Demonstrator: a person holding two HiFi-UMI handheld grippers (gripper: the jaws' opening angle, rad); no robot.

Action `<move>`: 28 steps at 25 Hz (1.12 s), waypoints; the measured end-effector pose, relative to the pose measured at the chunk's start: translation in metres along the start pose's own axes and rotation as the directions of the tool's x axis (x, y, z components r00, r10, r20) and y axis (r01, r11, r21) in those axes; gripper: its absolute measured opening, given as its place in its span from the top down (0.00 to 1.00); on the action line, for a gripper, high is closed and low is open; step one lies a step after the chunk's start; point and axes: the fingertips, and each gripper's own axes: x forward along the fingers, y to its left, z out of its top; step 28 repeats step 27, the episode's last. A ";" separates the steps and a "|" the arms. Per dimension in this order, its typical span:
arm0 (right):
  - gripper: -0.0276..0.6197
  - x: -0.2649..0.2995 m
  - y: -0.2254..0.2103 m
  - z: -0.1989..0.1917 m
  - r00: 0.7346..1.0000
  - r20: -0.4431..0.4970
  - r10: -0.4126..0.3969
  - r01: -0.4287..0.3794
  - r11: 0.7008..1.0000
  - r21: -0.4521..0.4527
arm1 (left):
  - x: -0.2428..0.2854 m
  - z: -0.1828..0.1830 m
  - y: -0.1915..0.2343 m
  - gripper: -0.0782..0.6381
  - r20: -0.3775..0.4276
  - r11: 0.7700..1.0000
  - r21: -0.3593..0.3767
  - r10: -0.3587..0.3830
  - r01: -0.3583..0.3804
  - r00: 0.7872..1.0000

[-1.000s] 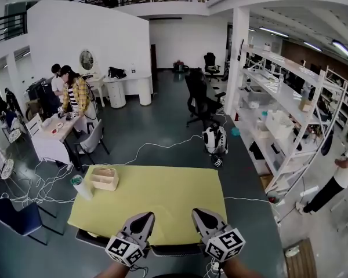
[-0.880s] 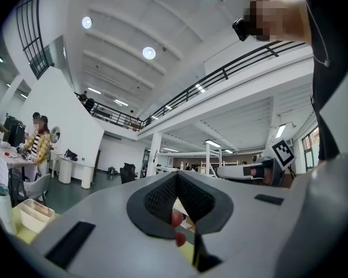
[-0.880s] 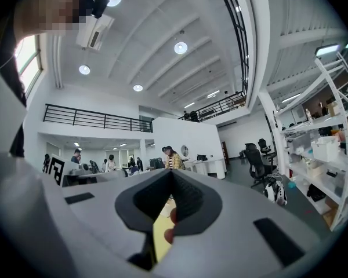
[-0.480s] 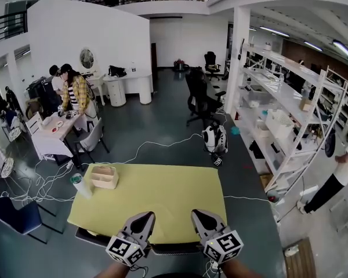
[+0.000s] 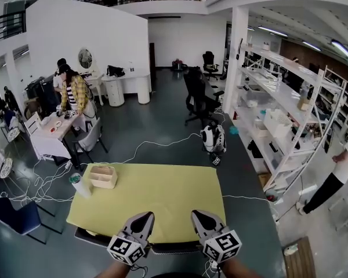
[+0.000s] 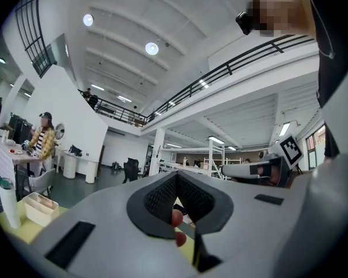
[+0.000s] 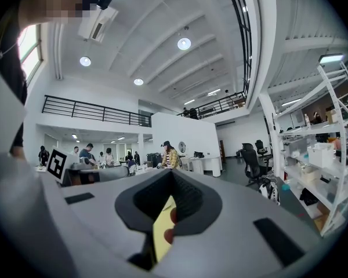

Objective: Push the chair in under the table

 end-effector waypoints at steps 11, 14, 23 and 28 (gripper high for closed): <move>0.94 0.001 0.007 -0.012 1.000 -0.024 -0.002 0.002 1.000 0.002 | -0.009 -0.006 0.006 0.88 -0.004 1.000 -0.007 0.006 -0.006 1.000; 0.94 0.000 0.007 -0.015 1.000 -0.024 -0.004 0.004 1.000 0.006 | -0.011 -0.007 0.006 0.88 -0.006 1.000 -0.012 0.008 -0.008 1.000; 0.94 0.004 0.016 -0.024 0.999 -0.044 0.021 -0.020 1.000 0.010 | -0.017 -0.013 0.007 0.88 -0.006 1.000 -0.005 0.009 -0.009 1.000; 0.94 0.005 0.017 -0.024 0.998 -0.047 0.028 -0.027 1.000 0.015 | -0.018 -0.011 0.008 0.88 -0.009 1.000 -0.008 0.019 -0.019 1.000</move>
